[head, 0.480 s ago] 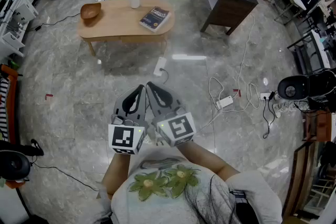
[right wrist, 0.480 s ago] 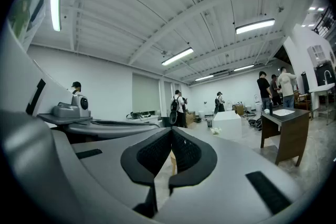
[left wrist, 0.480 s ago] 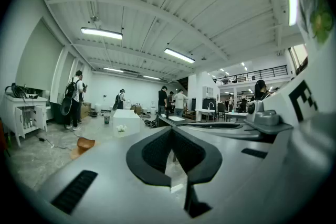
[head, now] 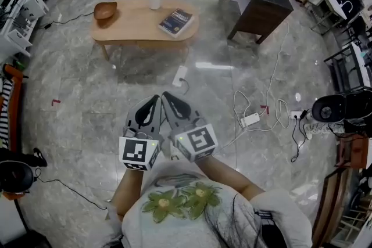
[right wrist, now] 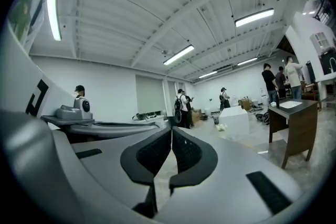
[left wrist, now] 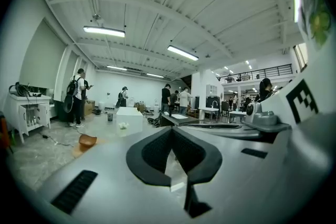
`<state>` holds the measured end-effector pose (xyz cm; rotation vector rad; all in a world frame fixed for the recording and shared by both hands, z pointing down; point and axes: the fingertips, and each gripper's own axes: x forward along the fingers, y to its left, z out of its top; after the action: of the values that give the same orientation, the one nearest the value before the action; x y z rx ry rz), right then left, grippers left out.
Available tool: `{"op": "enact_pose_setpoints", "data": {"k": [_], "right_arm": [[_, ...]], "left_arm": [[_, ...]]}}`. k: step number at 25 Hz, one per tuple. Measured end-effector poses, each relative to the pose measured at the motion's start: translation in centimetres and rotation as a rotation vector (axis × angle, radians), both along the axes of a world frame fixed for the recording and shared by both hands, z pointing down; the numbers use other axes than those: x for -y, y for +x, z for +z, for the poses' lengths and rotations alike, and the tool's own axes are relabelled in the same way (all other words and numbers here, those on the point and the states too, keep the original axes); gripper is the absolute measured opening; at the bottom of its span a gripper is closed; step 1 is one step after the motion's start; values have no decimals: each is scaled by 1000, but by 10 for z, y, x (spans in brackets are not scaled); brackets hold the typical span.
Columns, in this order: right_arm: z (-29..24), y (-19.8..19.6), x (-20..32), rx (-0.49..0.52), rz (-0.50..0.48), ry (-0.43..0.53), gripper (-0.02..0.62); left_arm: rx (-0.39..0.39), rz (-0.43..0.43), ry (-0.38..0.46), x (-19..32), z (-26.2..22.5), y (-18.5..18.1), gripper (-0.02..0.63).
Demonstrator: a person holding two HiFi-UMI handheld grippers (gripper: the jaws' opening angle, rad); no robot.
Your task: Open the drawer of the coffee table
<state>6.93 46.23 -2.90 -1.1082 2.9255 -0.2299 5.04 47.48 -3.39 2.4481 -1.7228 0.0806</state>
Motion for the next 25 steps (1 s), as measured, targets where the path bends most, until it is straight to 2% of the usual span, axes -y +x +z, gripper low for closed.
{"op": "enact_pose_setpoints", "data": {"k": [3, 11, 14, 20, 25], "right_arm": [[5, 4, 6, 16, -28, -1, 23], [11, 6, 28, -26, -62, 17, 23], [14, 4, 41, -40, -61, -6, 23], [27, -3, 82, -76, -54, -26, 23], [48, -18, 132, -119, -36, -66, 23]], "left_arm": [[1, -3, -29, 4, 8, 3, 9], [4, 15, -24, 28, 16, 7, 9], [2, 23, -30, 43, 20, 6, 9], [-10, 56, -57, 89, 33, -2, 9], [-5, 121, -89, 144, 51, -16, 9]]}}
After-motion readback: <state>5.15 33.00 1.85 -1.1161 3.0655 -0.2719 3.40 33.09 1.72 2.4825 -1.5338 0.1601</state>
